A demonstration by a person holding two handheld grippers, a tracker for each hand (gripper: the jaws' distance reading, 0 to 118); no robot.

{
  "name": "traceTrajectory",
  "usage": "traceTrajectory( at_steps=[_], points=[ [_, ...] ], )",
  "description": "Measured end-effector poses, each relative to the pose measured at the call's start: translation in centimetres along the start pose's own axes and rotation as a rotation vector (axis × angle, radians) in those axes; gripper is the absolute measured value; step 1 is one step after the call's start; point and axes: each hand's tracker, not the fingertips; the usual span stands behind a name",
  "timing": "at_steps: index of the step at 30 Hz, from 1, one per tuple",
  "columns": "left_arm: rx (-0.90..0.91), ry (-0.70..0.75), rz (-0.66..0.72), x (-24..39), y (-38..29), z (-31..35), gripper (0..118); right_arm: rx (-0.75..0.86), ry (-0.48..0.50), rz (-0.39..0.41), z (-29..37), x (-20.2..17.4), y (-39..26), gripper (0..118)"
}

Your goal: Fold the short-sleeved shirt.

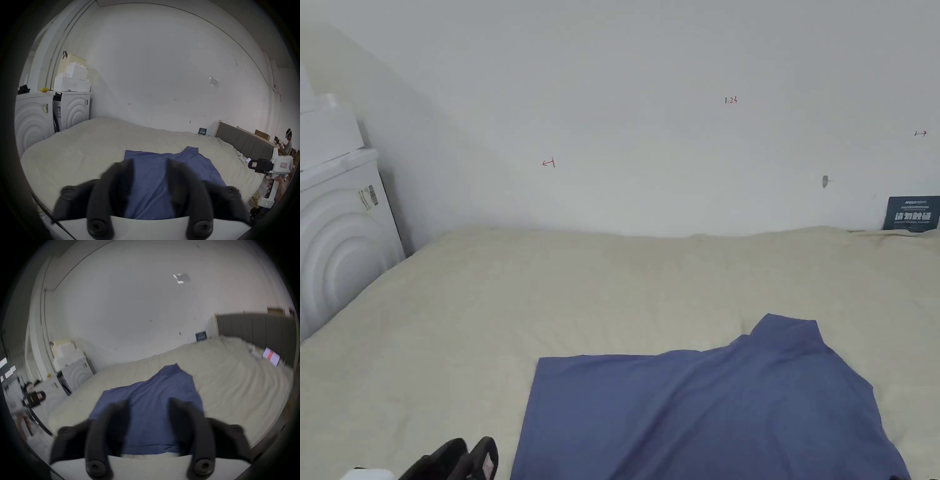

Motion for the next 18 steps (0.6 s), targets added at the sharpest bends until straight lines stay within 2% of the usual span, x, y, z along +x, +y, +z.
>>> traceTrajectory(
  at_steps=[2, 3, 9, 12, 16, 17, 18],
  points=[
    [-0.010, 0.007, -0.011, 0.1, -0.2, 0.2, 3, 0.011, -0.009, 0.056, 0.4, -0.8, 0.0, 5],
    [-0.007, 0.003, -0.010, 0.0, -0.4, 0.4, 0, 0.005, -0.025, 0.053, 0.5, -0.9, -0.1, 1],
    [-0.107, 0.100, -0.036, -0.2, -1.8, -0.3, 0, 0.000, -0.003, 0.066, 0.8, -1.3, -0.2, 0],
    [-0.137, 0.070, -0.014, -1.1, -3.3, -1.0, 0, -0.025, 0.011, 0.032, 0.5, -1.1, -0.5, 0],
    [-0.276, 0.150, -0.033, -1.9, -7.2, -2.8, 0, -0.057, 0.026, -0.026, 0.1, -0.9, -1.5, 0],
    [-0.328, 0.183, -0.008, -2.3, -8.4, -3.3, 1, -0.070, 0.028, -0.038, 0.1, -0.9, -1.8, 0],
    [-0.360, 0.197, 0.009, -2.6, -9.7, -3.7, 10, -0.084, 0.035, -0.048, 0.0, -0.8, -1.9, 0]
  ],
)
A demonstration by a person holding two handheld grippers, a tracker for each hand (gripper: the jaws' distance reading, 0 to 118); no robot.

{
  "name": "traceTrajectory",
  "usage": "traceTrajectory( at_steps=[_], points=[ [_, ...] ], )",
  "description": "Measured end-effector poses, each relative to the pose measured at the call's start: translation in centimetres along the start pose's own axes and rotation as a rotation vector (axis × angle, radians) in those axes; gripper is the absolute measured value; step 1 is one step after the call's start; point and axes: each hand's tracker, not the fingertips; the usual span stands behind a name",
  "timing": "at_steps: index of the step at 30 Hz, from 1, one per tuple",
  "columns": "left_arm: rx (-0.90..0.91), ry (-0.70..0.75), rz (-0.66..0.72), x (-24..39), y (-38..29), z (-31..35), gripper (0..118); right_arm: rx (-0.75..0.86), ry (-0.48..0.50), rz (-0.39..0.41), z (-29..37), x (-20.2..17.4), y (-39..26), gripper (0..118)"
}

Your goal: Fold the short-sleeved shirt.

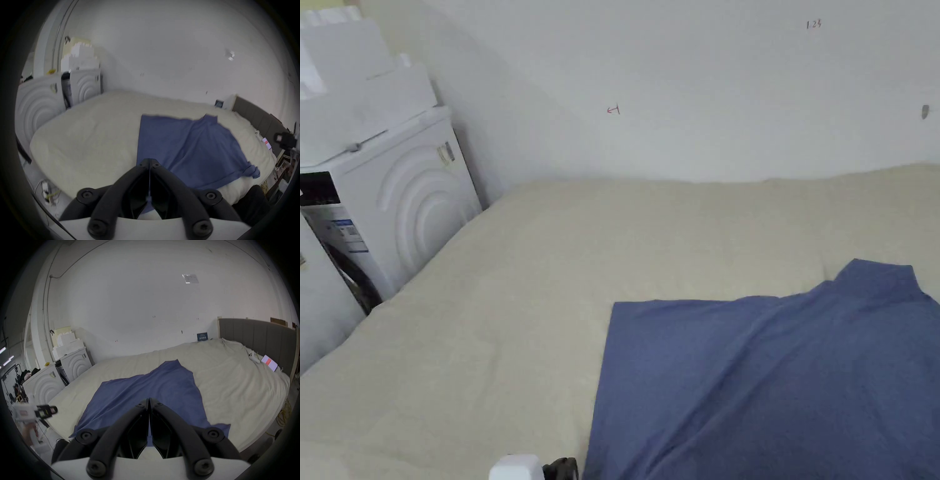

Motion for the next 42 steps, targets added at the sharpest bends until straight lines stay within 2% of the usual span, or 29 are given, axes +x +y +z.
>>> traceTrajectory(
  at_steps=[1, 2, 3, 4, 5, 9, 12, 15, 17, 19, 20, 21, 22, 23, 24, 25, 27, 29, 30, 32, 33, 34, 37, 40, 41, 42],
  points=[
    [-0.030, -0.001, -0.005, -0.2, -0.9, -0.6, 23, -0.004, 0.000, -0.003, 0.0, 0.1, -0.2, 0],
    [-0.077, -0.004, -0.014, -0.4, -1.8, -1.3, 46, -0.011, -0.003, -0.002, -0.1, 0.1, -0.4, 0],
    [-0.113, -0.023, -0.035, -0.5, -2.7, -1.9, 78, -0.026, -0.008, 0.004, -0.3, 0.2, -0.5, 0],
    [-0.148, -0.038, -0.039, -0.6, -3.4, -2.2, 94, -0.037, -0.013, 0.007, -0.5, 0.2, -0.7, 0],
    [-0.188, -0.032, -0.035, -0.5, -4.2, -2.7, 100, -0.045, -0.015, 0.006, -0.6, 0.3, -0.8, 0],
    [-0.282, -0.019, -0.065, -0.2, -6.0, -5.0, 99, -0.082, -0.009, -0.027, -1.2, 0.9, -1.2, 1],
    [-0.301, 0.014, -0.083, 0.4, -5.9, -6.5, 97, -0.101, -0.030, -0.018, -1.4, 1.2, -1.3, 1],
    [-0.328, 0.031, -0.081, 0.2, -5.6, -8.1, 83, -0.109, -0.047, -0.020, -1.3, 1.7, -1.4, 1],
    [-0.342, 0.027, -0.073, 0.0, -5.6, -8.3, 80, -0.115, -0.062, -0.034, -1.2, 2.2, -1.6, 2],
    [-0.342, 0.029, -0.097, 0.2, -5.6, -7.8, 65, -0.124, -0.079, -0.037, -1.1, 2.8, -1.8, 4],
    [-0.339, 0.033, -0.130, 0.2, -5.5, -7.5, 53, -0.127, -0.094, -0.036, -1.0, 3.1, -2.0, 5],
    [-0.344, 0.024, -0.130, 0.2, -5.1, -7.2, 34, -0.135, -0.108, -0.034, -1.0, 3.4, -2.1, 6],
    [-0.342, -0.011, -0.136, 0.3, -4.8, -6.9, 27, -0.145, -0.126, -0.030, -0.9, 3.8, -2.2, 6],
    [-0.332, 0.037, -0.175, 0.4, -4.7, -6.8, 27, -0.156, -0.150, -0.023, -0.9, 4.3, -2.3, 6],
    [-0.339, -0.003, -0.204, 0.4, -4.6, -6.7, 8, -0.164, -0.180, -0.015, -0.8, 4.8, -2.4, 10],
    [-0.333, -0.032, -0.199, 0.7, -4.6, -6.6, 5, -0.180, -0.215, -0.011, -0.6, 5.2, -2.5, 17],
    [-0.371, -0.022, -0.254, 1.3, -4.5, -7.0, 4, -0.198, -0.235, -0.023, -0.4, 6.1, -2.6, 35],
    [-0.351, -0.003, -0.312, 1.9, -4.8, -7.4, 4, -0.210, -0.250, -0.014, -0.2, 7.5, -3.1, 36],
    [-0.358, -0.002, -0.312, 2.0, -4.8, -7.7, 4, -0.217, -0.264, 0.006, -0.2, 8.0, -3.3, 42],
    [-0.385, -0.004, -0.299, 2.1, -4.4, -8.2, 4, -0.284, -0.297, 0.072, -1.0, 9.5, -4.2, 62],
    [-0.392, -0.004, -0.288, 1.9, -4.3, -8.4, 4, -0.352, -0.311, 0.111, -1.6, 10.3, -4.7, 76],
    [-0.411, -0.010, -0.266, 1.7, -4.1, -8.6, 4, -0.403, -0.343, 0.154, -2.4, 11.1, -5.3, 83],
    [-0.415, -0.021, -0.241, 1.4, -4.1, -8.7, 4, -0.466, -0.374, 0.199, -4.4, 13.0, -6.4, 86],
    [-0.419, -0.020, -0.225, 1.4, -4.2, -8.9, 4, -0.557, -0.312, 0.141, -6.8, 14.6, -7.2, 85],
    [-0.421, -0.018, -0.223, 1.4, -4.2, -8.9, 4, -0.583, -0.290, 0.128, -7.5, 15.1, -7.6, 80],
    [-0.423, -0.016, -0.222, 1.5, -4.2, -9.0, 4, -0.588, -0.274, 0.111, -8.0, 15.4, -8.0, 66]
  ],
)
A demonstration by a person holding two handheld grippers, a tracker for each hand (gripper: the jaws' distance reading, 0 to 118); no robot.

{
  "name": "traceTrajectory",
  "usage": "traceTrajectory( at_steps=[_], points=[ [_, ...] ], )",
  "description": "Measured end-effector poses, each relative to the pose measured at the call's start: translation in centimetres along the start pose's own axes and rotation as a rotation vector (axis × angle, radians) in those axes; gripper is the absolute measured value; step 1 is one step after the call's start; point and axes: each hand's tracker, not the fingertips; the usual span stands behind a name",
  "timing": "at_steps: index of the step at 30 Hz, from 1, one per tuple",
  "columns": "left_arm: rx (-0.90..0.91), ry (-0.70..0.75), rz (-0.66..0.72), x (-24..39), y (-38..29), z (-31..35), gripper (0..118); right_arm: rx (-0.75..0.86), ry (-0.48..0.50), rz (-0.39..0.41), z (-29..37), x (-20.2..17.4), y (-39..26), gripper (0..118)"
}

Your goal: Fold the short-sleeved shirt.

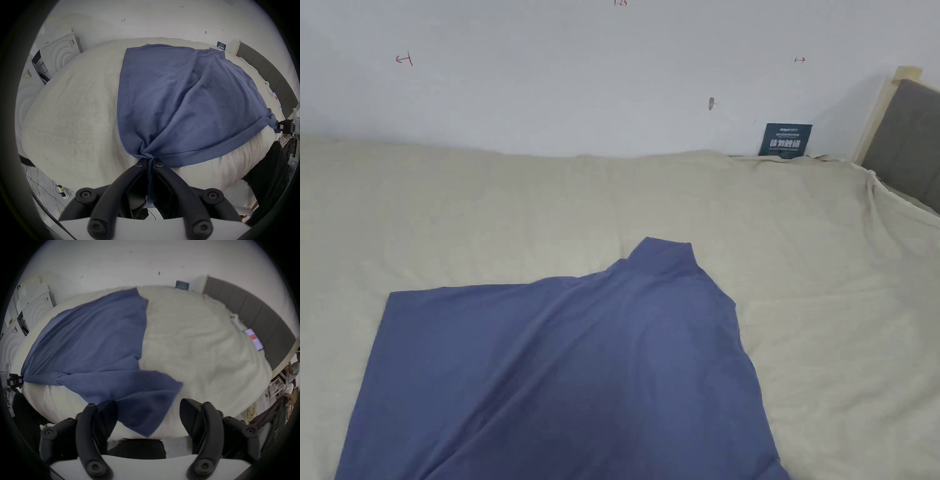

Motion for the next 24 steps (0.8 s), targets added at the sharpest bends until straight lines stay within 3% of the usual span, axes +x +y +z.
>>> traceTrajectory(
  at_steps=[4, 5, 10, 15, 24],
  points=[
    [0.000, 0.005, -0.001, 0.1, -0.1, 0.0, 4, 0.024, 0.063, -0.091, -0.2, -0.1, -0.4, 10],
    [0.001, 0.007, -0.002, 0.2, -0.1, 0.0, 4, 0.026, 0.070, -0.082, 0.1, -0.2, -0.4, 5],
    [0.005, -0.002, -0.009, -0.1, 0.2, 1.3, 4, 0.100, 0.077, -0.099, 2.0, -0.8, -0.1, 4],
    [0.077, -0.047, 0.012, -1.1, 1.9, 4.4, 4, 0.193, 0.095, -0.065, 5.1, -1.6, 2.5, 4],
    [0.188, -0.036, -0.057, -3.2, 12.6, 3.1, 4, 0.310, 0.093, -0.030, 4.2, -1.9, 13.5, 4]
  ],
)
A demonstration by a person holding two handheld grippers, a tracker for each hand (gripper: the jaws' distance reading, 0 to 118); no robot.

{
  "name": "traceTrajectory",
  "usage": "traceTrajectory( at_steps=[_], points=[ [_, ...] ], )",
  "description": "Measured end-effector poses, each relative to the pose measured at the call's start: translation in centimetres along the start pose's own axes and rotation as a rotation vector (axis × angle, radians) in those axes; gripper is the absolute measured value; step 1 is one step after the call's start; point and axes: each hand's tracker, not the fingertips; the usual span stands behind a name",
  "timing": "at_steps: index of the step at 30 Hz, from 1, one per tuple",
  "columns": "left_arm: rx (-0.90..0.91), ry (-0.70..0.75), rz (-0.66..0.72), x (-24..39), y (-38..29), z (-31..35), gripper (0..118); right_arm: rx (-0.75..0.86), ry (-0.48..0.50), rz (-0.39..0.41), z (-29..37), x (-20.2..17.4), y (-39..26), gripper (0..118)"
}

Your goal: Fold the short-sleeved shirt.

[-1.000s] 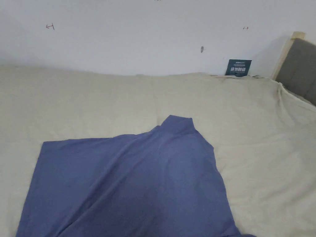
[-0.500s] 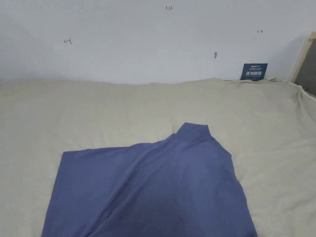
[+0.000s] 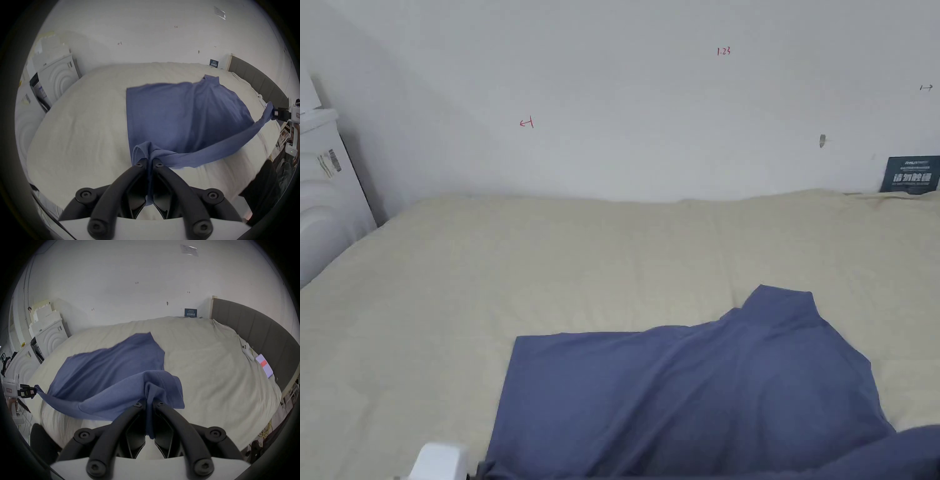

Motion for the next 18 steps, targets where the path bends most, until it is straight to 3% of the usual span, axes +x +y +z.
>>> traceTrajectory(
  at_steps=[8, 14, 17, 18],
  points=[
    [-0.019, -0.003, -0.047, -1.4, 10.5, -8.6, 4, -0.042, 0.003, 0.009, -11.5, -0.7, 8.8, 4],
    [-0.101, 0.012, -0.078, -1.8, 13.1, -15.4, 5, -0.134, -0.026, 0.070, -18.3, -2.1, 10.4, 4],
    [-0.114, 0.022, -0.046, -2.1, 12.4, -17.3, 9, -0.164, -0.026, 0.084, -19.8, -2.4, 9.5, 5],
    [-0.099, 0.031, -0.048, -2.1, 12.0, -17.4, 25, -0.155, -0.039, 0.098, -19.9, -2.4, 9.0, 8]
  ],
)
